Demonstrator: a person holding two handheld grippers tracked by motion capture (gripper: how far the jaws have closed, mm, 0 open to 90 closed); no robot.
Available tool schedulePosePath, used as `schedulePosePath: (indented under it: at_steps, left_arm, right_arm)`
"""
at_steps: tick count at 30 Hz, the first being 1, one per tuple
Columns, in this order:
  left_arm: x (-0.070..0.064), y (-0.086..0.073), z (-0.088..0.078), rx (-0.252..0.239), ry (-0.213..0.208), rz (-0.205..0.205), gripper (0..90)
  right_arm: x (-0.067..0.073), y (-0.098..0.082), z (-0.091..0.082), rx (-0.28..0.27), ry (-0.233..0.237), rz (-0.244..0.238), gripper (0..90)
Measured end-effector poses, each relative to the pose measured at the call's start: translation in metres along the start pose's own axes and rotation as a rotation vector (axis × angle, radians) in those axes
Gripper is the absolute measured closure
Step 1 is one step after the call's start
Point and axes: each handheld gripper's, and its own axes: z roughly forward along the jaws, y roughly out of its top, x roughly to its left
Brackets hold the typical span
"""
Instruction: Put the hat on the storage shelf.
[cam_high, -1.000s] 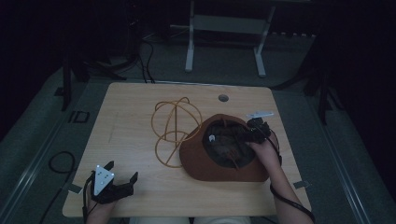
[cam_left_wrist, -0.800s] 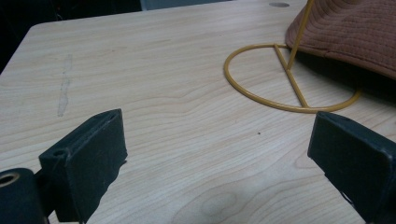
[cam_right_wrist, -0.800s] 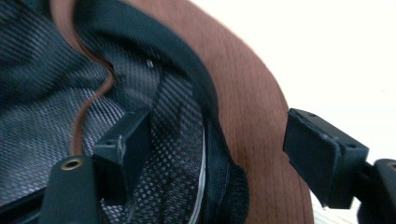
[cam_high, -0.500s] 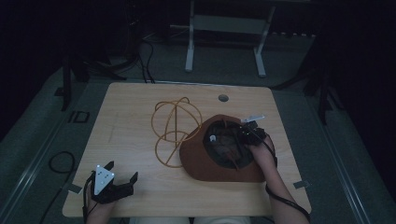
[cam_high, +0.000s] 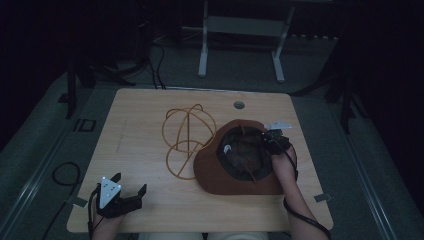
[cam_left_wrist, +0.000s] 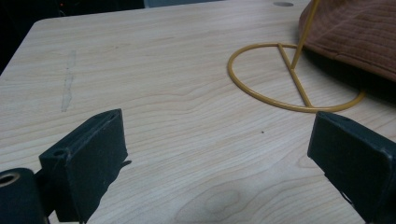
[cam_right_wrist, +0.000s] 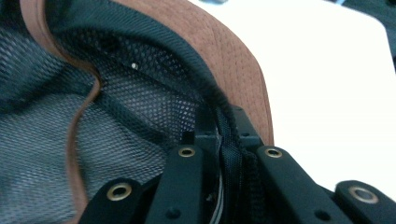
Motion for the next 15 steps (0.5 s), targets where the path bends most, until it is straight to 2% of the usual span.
schedulePosePath:
  at_steps: [8, 12, 15]
  left_arm:
    - [0.001, 0.001, -0.001, 0.001, 0.001, -0.016, 5.0]
    - [-0.002, 0.005, -0.002, 0.011, -0.011, -0.016, 5.1]
    - [-0.004, 0.010, -0.006, -0.005, -0.013, -0.017, 5.1]
  right_arm:
    - [-0.009, 0.009, -0.032, -0.120, 0.063, 0.090, 85.1]
    - [-0.015, 0.009, -0.047, -0.192, 0.141, 0.154, 85.0]
    - [-0.018, 0.009, -0.059, -0.238, 0.153, 0.186, 85.0]
